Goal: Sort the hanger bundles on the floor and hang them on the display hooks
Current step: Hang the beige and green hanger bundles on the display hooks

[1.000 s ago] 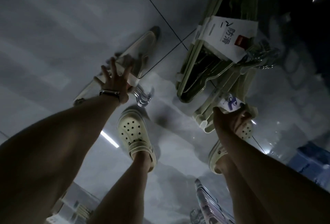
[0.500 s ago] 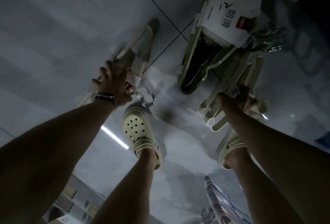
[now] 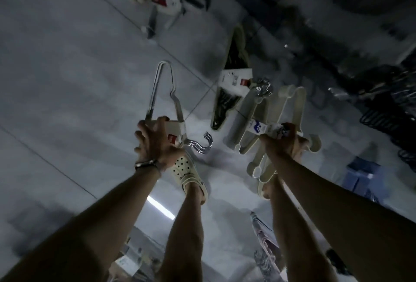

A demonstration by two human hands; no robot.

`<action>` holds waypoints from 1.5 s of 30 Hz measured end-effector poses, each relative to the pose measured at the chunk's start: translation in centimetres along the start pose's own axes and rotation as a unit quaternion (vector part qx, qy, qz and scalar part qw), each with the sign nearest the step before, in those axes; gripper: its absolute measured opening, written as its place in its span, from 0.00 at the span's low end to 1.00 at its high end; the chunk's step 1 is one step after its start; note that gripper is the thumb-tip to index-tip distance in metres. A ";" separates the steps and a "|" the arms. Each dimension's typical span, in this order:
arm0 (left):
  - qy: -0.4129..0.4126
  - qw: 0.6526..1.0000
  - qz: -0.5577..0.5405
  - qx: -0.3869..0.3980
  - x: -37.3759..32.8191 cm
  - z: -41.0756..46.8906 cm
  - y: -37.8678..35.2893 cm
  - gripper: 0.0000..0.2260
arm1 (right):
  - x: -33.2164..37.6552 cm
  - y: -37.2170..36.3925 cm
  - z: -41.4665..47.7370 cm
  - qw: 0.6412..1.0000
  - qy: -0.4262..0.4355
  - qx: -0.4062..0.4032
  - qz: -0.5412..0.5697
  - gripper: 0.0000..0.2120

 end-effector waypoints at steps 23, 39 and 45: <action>-0.404 0.876 -0.154 -0.214 -39.0 -33.6 36.2 0.52 | 8.5 54.8 -26.1 0.924 0.280 -0.251 0.068 0.35; -0.697 0.659 -0.161 -0.230 -61.9 -54.3 48.7 0.51 | -1.0 81.9 -41.6 0.814 0.174 -0.531 0.160 0.41; -0.772 0.586 -0.127 -0.213 -66.8 -61.6 47.9 0.51 | -6.4 87.6 -43.1 0.795 0.114 -0.570 0.173 0.42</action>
Point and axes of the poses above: each hand's wrist, its own z-axis towards the middle knuckle, its own y-axis out of the back of the hand, x = y × z, the point moved 3 cm from there along z, towards the middle knuckle, and after that the axes turned 9 degrees about -z, right-handed, at the moved point
